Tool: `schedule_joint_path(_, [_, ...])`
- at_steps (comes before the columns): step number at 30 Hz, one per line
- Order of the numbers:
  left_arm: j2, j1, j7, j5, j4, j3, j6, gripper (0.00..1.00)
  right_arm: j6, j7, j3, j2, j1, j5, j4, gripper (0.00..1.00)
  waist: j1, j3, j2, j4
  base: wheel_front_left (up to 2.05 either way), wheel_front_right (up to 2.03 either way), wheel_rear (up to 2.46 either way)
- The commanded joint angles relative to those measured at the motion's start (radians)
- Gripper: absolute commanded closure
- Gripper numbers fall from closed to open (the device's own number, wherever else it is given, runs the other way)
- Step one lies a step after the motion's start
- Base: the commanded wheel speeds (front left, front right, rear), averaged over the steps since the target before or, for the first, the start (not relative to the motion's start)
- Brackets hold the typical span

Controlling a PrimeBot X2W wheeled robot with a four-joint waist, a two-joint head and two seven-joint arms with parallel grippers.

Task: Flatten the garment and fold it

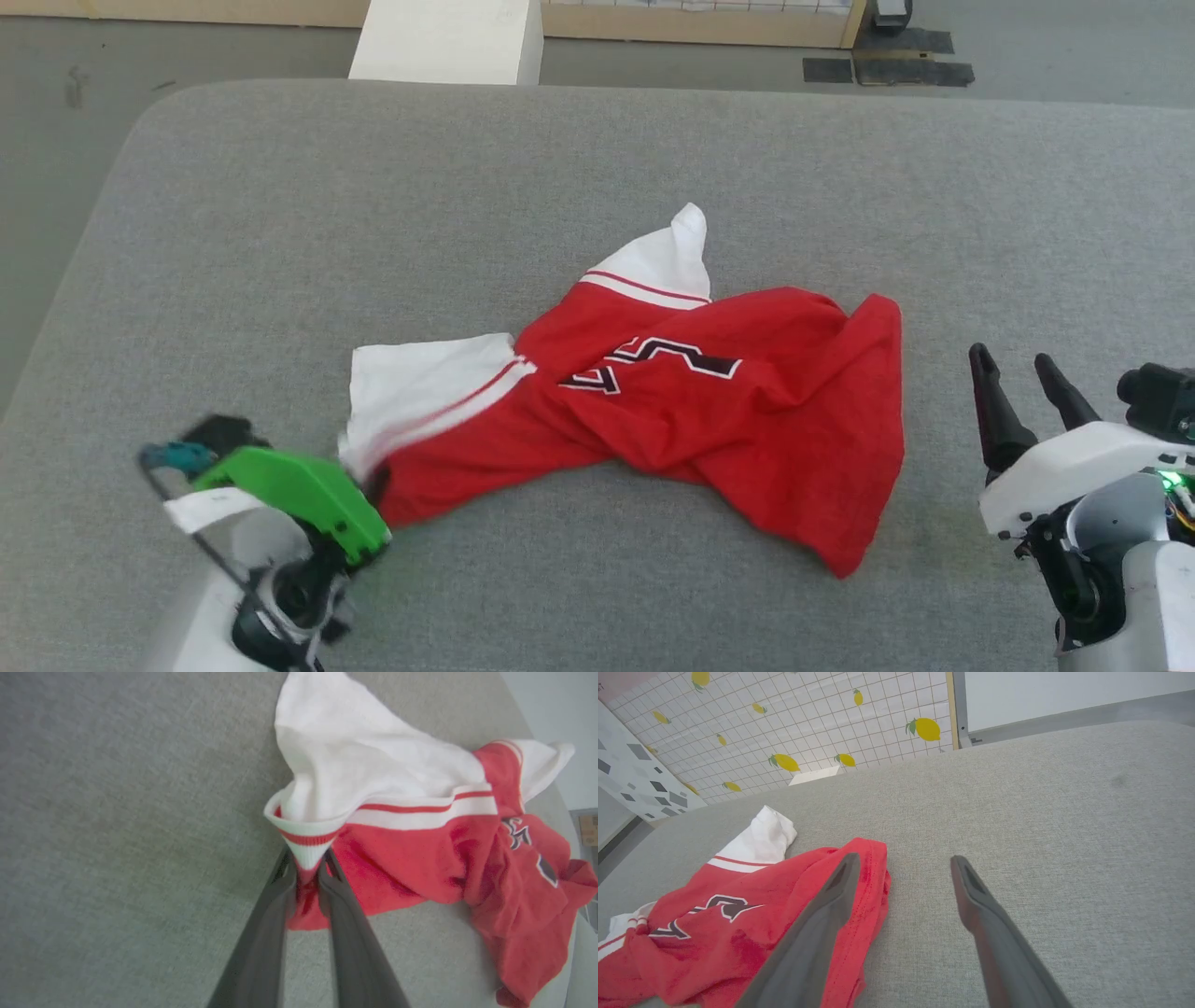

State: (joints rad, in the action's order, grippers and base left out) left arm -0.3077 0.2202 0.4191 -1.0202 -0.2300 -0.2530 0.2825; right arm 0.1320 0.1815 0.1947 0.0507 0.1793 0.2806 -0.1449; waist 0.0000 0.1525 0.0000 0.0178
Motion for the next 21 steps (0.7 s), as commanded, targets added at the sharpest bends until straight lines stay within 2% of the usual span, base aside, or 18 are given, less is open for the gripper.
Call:
schedule_joint_path(1, [0.000, 0.001, -0.058, 0.004, 0.030, 0.027, -0.026, 0.00, -0.001, 0.001, -0.004, 0.000, -0.013, -0.005, 0.001, 0.00, 0.0000, -0.006, 0.0000, -0.002, 0.00, 0.00, 0.00])
schedule_joint_path(4, [-0.009, 0.002, -0.223, 0.040, 0.097, 0.078, -0.103, 0.00, -0.001, 0.001, -0.007, 0.000, -0.014, -0.006, -0.001, 0.00, 0.0000, -0.017, 0.0000, -0.004, 0.00, 0.00, 0.00])
schedule_joint_path(8, [-0.037, -0.025, -0.441, 0.159, 0.146, 0.100, -0.154, 0.00, -0.001, -0.001, -0.006, 0.000, -0.019, -0.006, -0.003, 0.00, 0.0000, -0.027, 0.0000, -0.004, 0.00, 0.00, 0.00])
schedule_joint_path(14, [-0.035, -0.075, -0.630, 0.321, 0.142, 0.069, -0.133, 0.00, -0.001, 0.013, -0.015, 0.000, -0.021, -0.012, -0.002, 0.00, 0.0000, -0.030, 0.0000, 0.008, 0.00, 0.00, 0.00])
schedule_joint_path(18, [-0.015, -0.081, -0.665, 0.384, 0.138, 0.059, -0.119, 0.00, -0.001, 0.068, -0.048, 0.004, 0.017, -0.047, 0.015, 0.00, 0.0000, -0.015, 0.0000, 0.022, 0.00, 0.00, 0.00])
schedule_joint_path(21, [0.000, -0.073, -0.673, 0.418, 0.144, 0.053, -0.114, 0.00, -0.001, 0.156, -0.113, 0.039, 0.088, -0.066, 0.019, 0.00, 0.0000, 0.010, 0.0000, 0.035, 0.00, 0.00, 0.00])
